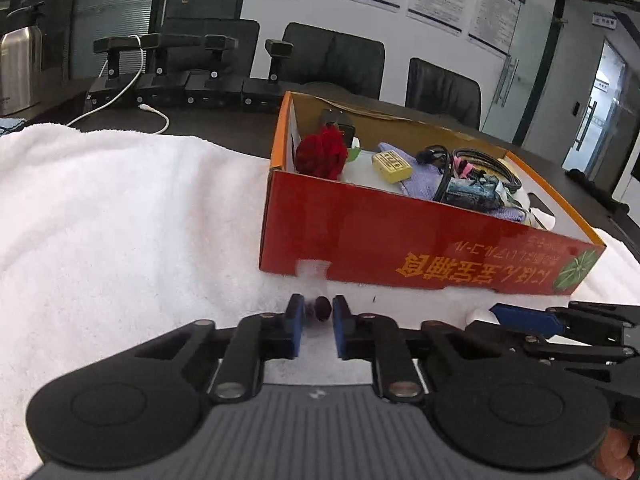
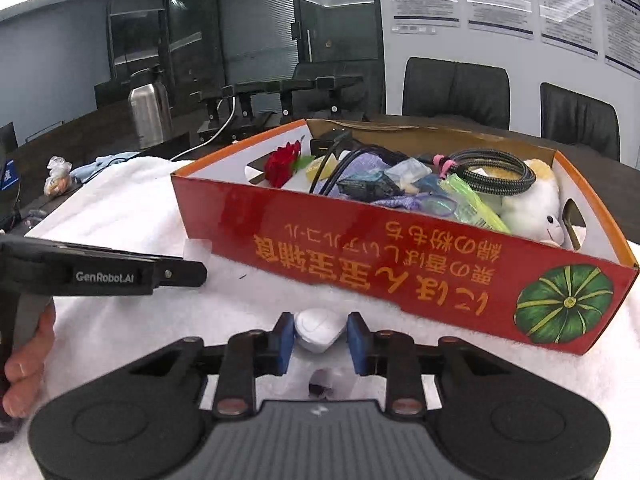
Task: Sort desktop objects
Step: 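Lower the dark piece and white cap into the box and open both tools, then move both tools back over the last small dark pieces on the towel, then grasp a small dark piece with each tool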
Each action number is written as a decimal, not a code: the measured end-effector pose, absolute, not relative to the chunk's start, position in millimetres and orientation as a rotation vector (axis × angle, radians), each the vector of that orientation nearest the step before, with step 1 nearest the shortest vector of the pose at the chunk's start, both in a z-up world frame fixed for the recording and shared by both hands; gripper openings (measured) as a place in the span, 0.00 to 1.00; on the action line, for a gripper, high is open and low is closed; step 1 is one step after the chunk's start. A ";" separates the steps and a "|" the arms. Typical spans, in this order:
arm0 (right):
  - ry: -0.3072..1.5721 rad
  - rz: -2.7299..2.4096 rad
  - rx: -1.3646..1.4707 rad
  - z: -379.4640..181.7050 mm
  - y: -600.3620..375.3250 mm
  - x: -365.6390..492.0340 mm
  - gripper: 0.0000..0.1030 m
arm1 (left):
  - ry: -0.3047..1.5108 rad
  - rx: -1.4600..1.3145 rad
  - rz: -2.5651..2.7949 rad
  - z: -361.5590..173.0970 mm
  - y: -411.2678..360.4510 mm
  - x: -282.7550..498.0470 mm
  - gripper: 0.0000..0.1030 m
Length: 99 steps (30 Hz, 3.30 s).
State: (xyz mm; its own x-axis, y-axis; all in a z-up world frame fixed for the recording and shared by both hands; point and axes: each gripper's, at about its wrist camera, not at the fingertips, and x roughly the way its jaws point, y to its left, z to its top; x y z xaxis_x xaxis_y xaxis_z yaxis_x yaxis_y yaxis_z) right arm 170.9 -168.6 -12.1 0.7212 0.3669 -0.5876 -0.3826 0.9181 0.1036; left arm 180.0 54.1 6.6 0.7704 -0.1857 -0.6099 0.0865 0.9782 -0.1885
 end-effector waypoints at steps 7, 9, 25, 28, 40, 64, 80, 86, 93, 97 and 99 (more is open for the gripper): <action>0.589 0.393 -0.015 -6.4 -173.4 161.8 0.26 | 0.641 -0.133 -0.161 18.2 51.5 171.3 0.06; 0.553 0.400 -0.013 -1.1 -173.6 155.8 0.26 | 0.594 -0.109 -0.177 29.0 46.6 162.4 0.06; 0.351 0.325 0.074 112.8 -223.0 164.5 0.26 | 0.515 -0.106 -0.274 134.6 19.2 184.3 0.06; 0.407 0.280 0.068 129.3 -238.0 185.6 0.26 | 0.589 -0.129 -0.307 136.5 6.3 211.7 0.06; 0.781 0.131 0.094 71.2 -279.4 270.4 0.29 | 0.736 -0.053 -0.346 92.5 -75.0 268.6 0.09; 0.693 0.180 -0.009 98.5 -235.5 181.2 0.88 | 0.704 0.004 -0.003 102.9 -18.2 176.8 1.00; 0.633 0.218 -0.027 46.2 -237.1 28.2 0.92 | 0.654 -0.024 -0.076 53.9 -19.5 17.8 1.00; 0.605 0.210 -0.110 11.0 -233.9 -36.9 0.92 | 0.652 -0.051 -0.123 29.9 -22.5 -34.1 1.00; 0.565 0.176 -0.059 1.6 -235.5 -67.4 0.99 | 0.696 -0.037 -0.086 6.3 -25.3 -52.9 1.00; 0.513 0.153 -0.034 1.7 -237.7 -77.2 0.99 | 0.689 -0.004 -0.071 7.0 -29.5 -54.4 1.00; 0.493 0.156 -0.024 3.7 -240.9 -79.2 0.99 | 0.677 -0.009 -0.115 16.3 -33.5 -51.7 1.00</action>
